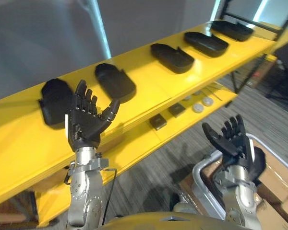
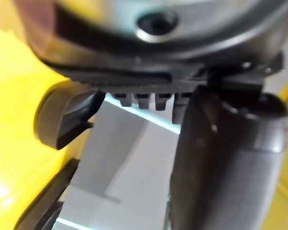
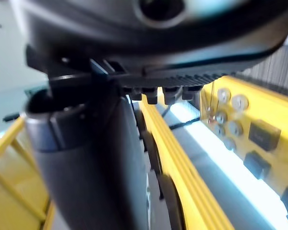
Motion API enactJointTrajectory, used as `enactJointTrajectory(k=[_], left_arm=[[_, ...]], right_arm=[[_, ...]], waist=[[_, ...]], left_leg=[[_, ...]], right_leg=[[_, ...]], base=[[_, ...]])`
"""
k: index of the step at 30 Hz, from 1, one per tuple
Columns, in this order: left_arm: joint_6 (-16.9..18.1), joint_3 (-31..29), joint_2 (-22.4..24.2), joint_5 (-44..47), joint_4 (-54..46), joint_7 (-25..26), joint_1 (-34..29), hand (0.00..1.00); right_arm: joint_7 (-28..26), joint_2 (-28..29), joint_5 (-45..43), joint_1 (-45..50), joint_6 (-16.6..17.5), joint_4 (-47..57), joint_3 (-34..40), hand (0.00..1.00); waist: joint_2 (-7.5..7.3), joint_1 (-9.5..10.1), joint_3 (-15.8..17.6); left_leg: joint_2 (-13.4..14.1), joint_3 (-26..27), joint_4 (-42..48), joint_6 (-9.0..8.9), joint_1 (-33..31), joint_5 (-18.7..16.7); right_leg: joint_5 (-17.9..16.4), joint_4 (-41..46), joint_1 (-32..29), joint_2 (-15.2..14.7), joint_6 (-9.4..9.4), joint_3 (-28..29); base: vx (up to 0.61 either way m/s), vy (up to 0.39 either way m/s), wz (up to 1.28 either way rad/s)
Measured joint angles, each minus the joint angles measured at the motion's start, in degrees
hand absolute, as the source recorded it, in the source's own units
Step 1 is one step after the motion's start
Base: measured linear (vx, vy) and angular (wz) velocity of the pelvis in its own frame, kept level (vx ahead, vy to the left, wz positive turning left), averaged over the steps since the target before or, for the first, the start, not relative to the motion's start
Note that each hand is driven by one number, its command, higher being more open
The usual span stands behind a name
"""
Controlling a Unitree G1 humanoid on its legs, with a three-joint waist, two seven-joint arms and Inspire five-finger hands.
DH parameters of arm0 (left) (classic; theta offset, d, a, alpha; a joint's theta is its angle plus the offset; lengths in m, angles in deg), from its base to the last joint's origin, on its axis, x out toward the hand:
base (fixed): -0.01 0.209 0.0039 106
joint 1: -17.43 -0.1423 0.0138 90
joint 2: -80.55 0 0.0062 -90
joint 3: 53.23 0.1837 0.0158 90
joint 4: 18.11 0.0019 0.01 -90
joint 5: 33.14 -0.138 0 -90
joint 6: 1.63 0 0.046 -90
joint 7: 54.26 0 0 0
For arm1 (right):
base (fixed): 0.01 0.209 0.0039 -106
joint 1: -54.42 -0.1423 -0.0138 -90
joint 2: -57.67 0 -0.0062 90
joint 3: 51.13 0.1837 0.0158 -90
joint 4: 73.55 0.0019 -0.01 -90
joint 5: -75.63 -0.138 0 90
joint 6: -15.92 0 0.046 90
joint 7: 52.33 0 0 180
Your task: Walk over and take three plastic housings, then place them on the shelf
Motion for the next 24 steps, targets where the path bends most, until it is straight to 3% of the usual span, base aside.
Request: enactJointTrajectory(k=[2,5,7,9,12,16,18,19,21,23,24], left_arm=[[-0.1,0.1,-0.1,0.8,0.7,3.3,1.0,1.0],[-0.6,0.1,0.0,2.0,0.7,3.6,1.8,1.0],[-0.6,0.0,0.0,1.9,0.6,3.9,1.8,1.0],[-1.2,-1.4,0.0,1.8,0.6,5.6,0.9,1.0],[-1.8,-3.9,0.0,1.9,0.2,6.6,-1.4,1.0],[-1.6,-4.2,0.2,1.9,-0.9,5.8,-1.1,1.0],[-1.6,-4.2,0.5,1.9,-1.0,4.7,-1.0,1.0],[-1.6,-3.6,0.6,1.8,-1.0,3.1,-1.0,1.0],[-1.6,-3.4,0.4,1.7,-1.8,1.1,-1.1,1.0],[-1.6,-3.6,-0.9,1.6,-3.8,0.0,-1.0,1.0],[-1.6,-3.9,-1.9,0.8,-4.9,-0.2,-0.8,1.0]], right_arm=[[-3.7,-0.3,-0.3,1.2,0.7,0.3,1.9,1.0],[-5.5,-0.5,-0.2,1.5,1.1,3.1,2.6,1.0],[-7.1,-1.1,-0.2,0.0,1.2,4.2,2.1,1.0],[-8.3,-3.4,-0.2,-4.5,1.2,3.9,-2.2,1.0],[-8.4,-5.6,-0.2,-10.9,1.2,1.8,-7.3,1.0],[-6.2,-4.9,0.6,-13.3,0.1,-1.6,-9.0,1.0],[-5.4,-4.8,0.9,-13.1,-1.4,-4.2,-9.0,1.0],[-5.2,-4.4,1.2,-11.7,-2.3,-5.7,-8.7,1.0],[-5.7,-3.7,1.8,-9.4,-2.3,-5.6,-8.7,1.0],[-7.5,-3.1,2.2,-7.6,-2.1,-5.6,-8.7,1.0],[-8.7,-2.7,2.0,-7.9,-2.1,-5.4,-8.9,1.0]], waist=[[0.45,-0.07,0.5],[1.27,0.0,0.8],[1.65,1.34,1.2],[1.81,3.44,2.0],[2.49,5.2,2.6],[3.53,5.8,2.6],[3.53,6.0,3.1],[3.23,5.99,4.8],[2.37,6.03,6.2],[2.48,6.87,6.2],[1.17,7.25,7.0]], left_leg=[[0.6,-5.1,5.4,0.07,-1.2,-4.5],[2.2,-8.5,10.8,0.64,-2.2,-8.4],[3.0,-14.8,14.5,1.92,-3.3,-10.8],[4.1,-26.3,23.5,3.9,-6.5,-13.4],[3.6,-35.3,30.1,3.24,-9.3,-14.1],[1.8,-37.5,22.6,2.59,-8.6,-15.8],[0.7,-38.5,21.8,2.34,-8.4,-15.9],[-0.5,-39.3,22.8,2.27,-6.2,-16.1],[-1.7,-39.2,24.6,2.65,-4.8,-16.9],[-3.3,-37.6,23.8,2.48,-2.3,-19.2],[-4.7,-34.9,23.7,3.11,-1.8,-20.3]], right_leg=[[0.3,-0.1,-0.3,0.9,-0.18,3.9],[0.3,-0.2,-0.6,1.9,-0.12,6.3],[0.7,-0.5,-0.7,2.8,-0.08,8.5],[0.9,-1.3,-0.4,3.9,-0.46,11.6],[0.9,-2.1,-0.2,3.9,-0.71,12.4],[1.4,1.0,-2.8,2.6,-0.1,8.2],[-1.3,8.1,-5.8,1.3,0.08,7.8],[-3.0,14.4,-6.2,-0.2,-0.3,8.4],[-3.2,18.1,-6.4,-1.3,-0.26,11.0],[-2.8,19.5,-7.8,-1.8,0.27,12.4],[-1.2,19.4,-9.4,-3.2,0.88,9.8]], base=[[-0.01,-0.023,-0.89],[-0.02,-0.034,-0.58],[-0.04,-0.02,-0.65],[-0.06,0.011,-0.83],[-0.04,0.059,-0.48],[0.03,0.129,0.41],[0.02,0.126,0.27],[0.01,0.145,0.1],[-0.07,0.214,-0.31],[-0.17,0.243,-0.94],[-0.32,0.163,-1.14]])
